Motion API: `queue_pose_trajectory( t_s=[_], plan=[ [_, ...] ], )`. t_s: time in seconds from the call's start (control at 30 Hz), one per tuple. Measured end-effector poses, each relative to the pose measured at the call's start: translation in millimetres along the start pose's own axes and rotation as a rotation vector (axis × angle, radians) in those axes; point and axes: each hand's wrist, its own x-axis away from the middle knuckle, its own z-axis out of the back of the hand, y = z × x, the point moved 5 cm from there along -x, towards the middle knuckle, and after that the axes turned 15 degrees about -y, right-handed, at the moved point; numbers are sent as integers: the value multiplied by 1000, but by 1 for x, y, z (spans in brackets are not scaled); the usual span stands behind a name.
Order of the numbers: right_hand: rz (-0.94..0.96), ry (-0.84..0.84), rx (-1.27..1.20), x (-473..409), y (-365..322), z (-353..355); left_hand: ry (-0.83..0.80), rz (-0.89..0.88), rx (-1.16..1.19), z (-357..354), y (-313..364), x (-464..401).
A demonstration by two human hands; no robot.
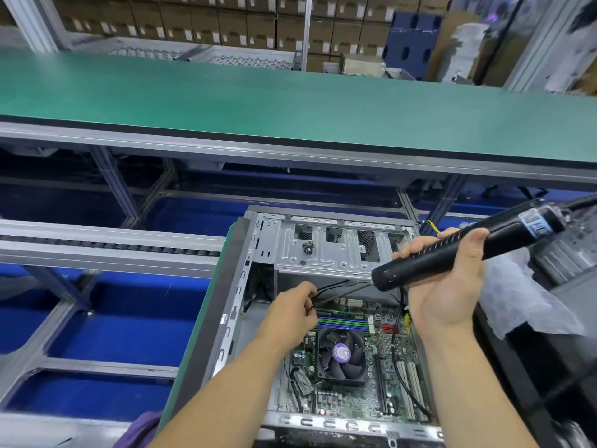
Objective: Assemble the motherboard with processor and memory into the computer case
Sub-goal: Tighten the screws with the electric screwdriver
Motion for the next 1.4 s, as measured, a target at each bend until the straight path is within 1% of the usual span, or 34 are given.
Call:
queue_pose_trajectory(
  t_s=[0.5,0.73,0.87,1.03,1.17,1.27,1.33,1.4],
  plan=[
    [-11,-19,57,-1,10,0,-4,-27,-36,1,5,1],
    [-9,-28,78,-1,12,1,-33,-30,-130,2,9,3],
    [-13,-49,109,0,12,-2,-54,-29,-232,3,12,5],
    [-23,-151,170,4,17,-13,-110,-41,-441,0,20,5],
    [-23,-339,280,10,23,-35,-134,-45,-520,-4,20,6],
    [-42,-470,367,14,31,-54,-130,-24,-509,-5,15,4],
    [-59,-504,400,15,36,-63,-105,18,-460,-3,9,4],
    [-60,-494,431,15,41,-68,-84,73,-389,1,2,4]
  ],
)
